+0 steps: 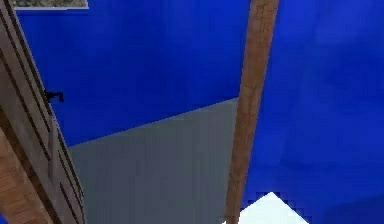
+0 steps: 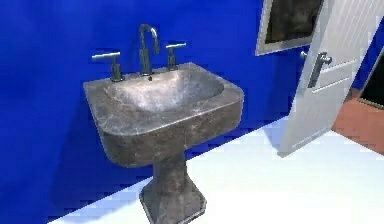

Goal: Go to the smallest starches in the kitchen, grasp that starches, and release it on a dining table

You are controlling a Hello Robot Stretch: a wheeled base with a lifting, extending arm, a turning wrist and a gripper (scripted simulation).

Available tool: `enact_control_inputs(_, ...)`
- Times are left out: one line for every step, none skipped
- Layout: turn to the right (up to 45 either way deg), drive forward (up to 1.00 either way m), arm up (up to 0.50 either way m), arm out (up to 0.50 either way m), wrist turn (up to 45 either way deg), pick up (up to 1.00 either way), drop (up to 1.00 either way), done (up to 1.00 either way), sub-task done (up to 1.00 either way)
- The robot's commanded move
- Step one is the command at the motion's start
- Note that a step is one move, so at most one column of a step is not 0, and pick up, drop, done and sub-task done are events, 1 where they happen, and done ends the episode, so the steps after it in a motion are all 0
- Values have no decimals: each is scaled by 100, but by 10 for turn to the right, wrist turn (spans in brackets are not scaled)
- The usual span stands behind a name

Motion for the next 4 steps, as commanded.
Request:
enact_control_inputs(0,50,0,0,0,0,0,0,0)
enact_control_inputs(-270,0,0,0,0,0,0,0,0)
enact_control_inputs(0,45,0,0,0,0,0,0,0)
enact_control_inputs(270,0,0,0,0,0,0,0,0)
